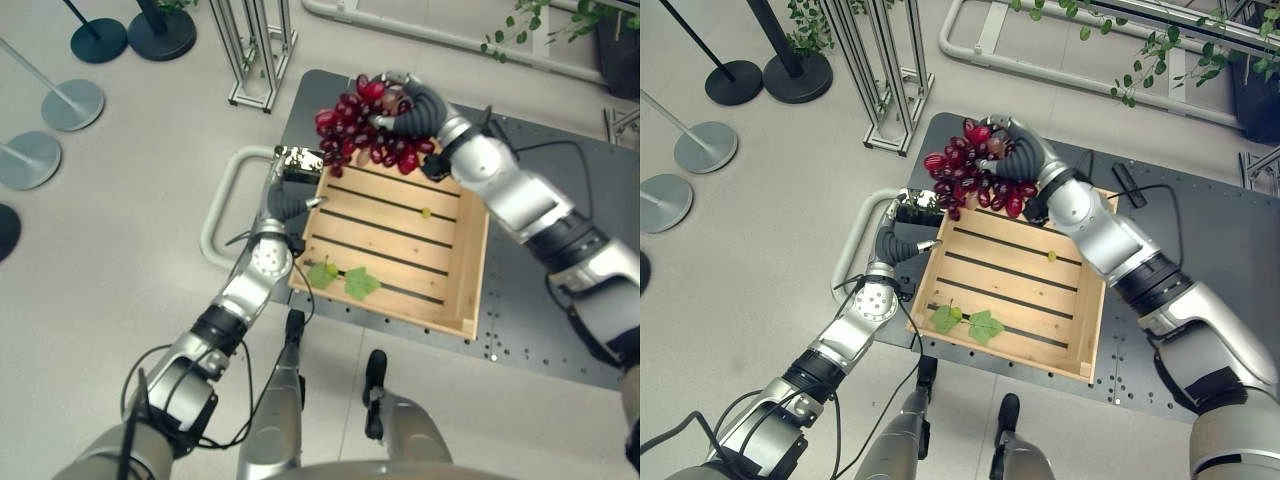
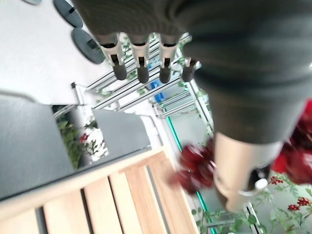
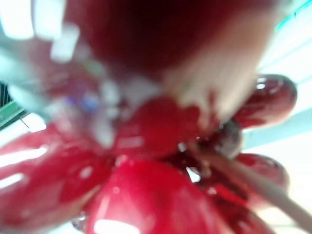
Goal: Pick up the fruits from the basket on one side to the basket on the other side
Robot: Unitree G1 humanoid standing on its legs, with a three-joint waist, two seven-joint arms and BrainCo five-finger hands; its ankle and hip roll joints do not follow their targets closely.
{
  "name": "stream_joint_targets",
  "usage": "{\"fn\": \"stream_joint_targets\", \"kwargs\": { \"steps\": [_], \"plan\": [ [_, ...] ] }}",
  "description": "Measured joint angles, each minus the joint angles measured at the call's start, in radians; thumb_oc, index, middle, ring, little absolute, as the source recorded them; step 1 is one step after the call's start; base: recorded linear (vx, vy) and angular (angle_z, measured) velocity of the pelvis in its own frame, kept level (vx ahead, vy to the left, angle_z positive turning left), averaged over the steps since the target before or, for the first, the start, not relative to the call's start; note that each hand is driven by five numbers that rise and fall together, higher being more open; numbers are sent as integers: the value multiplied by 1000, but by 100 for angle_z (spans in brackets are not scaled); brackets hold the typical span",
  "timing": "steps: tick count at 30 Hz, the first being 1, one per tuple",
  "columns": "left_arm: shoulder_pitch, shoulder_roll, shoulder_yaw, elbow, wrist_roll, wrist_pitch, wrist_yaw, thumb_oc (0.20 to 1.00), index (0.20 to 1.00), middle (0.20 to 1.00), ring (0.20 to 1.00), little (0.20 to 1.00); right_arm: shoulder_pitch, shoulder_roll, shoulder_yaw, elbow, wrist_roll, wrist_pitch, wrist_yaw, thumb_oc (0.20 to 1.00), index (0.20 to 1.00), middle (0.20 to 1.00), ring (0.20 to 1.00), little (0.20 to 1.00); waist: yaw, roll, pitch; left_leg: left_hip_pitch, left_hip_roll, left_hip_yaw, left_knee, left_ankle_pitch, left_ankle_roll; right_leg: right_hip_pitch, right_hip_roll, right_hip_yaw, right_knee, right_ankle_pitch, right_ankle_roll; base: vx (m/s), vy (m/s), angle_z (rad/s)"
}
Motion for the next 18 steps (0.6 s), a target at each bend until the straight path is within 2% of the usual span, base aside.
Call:
{"fn": "stream_joint_targets", "kwargs": {
  "steps": [3,7,18],
  "plan": [
    [6,4,-1,0,0,-14,-33,1000,1000,1000,1000,1000,-109,-48,80,45,-8,1,38,200,200,200,200,200,-1,-1,0,0,0,0,1,0,0,1,0,0,0,0,0,0,0,0],
    [22,19,0,-2,-29,-16,-65,1000,1000,1000,1000,1000,-237,-59,163,136,-31,0,71,200,200,200,200,200,1,-6,-3,1,1,0,2,0,0,2,1,-1,1,0,0,0,0,0],
    [59,46,-3,-4,-47,-16,-156,1000,1000,1000,1000,1000,-278,-14,289,242,-113,15,171,200,200,200,200,200,6,-38,-22,1,0,-2,1,0,0,2,1,-3,1,0,1,0,0,0]
  ]
}}
